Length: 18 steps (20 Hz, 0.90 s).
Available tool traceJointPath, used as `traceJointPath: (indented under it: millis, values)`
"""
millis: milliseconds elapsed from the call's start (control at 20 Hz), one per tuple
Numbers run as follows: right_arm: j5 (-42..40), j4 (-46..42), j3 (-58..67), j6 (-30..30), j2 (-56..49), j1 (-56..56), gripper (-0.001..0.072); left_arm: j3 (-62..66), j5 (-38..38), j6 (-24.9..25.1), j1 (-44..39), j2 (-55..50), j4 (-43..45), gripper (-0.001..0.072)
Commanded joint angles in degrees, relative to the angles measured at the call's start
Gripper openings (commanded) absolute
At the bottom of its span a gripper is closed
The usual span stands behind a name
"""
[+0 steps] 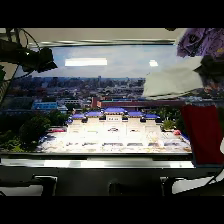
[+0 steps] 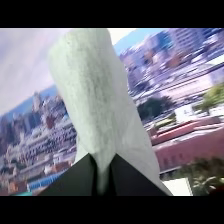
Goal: Fold the clothes and pants, and hang the long-sleeved shirts on hangers.
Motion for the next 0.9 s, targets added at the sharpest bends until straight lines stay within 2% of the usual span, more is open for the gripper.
traceJointPath:
  millis: [0,450,850]
  values:
    - [0.11,-4.33,2.19,5.79,1.2,-4.22,0.0027,-0.02,-0.11,0.0,-0.13,0.0,-0.31,0.0021]
    - [4.92,-19.56,2.19,16.31,7.34,-6.93,0.0027,-0.02,-0.13,0.0,-1.25,0.02,-0.48,0.0021]
    - [12.66,-26.93,2.19,22.23,11.39,-6.93,0.0028,-0.02,-0.17,0.02,-1.79,0.04,-0.94,0.002]
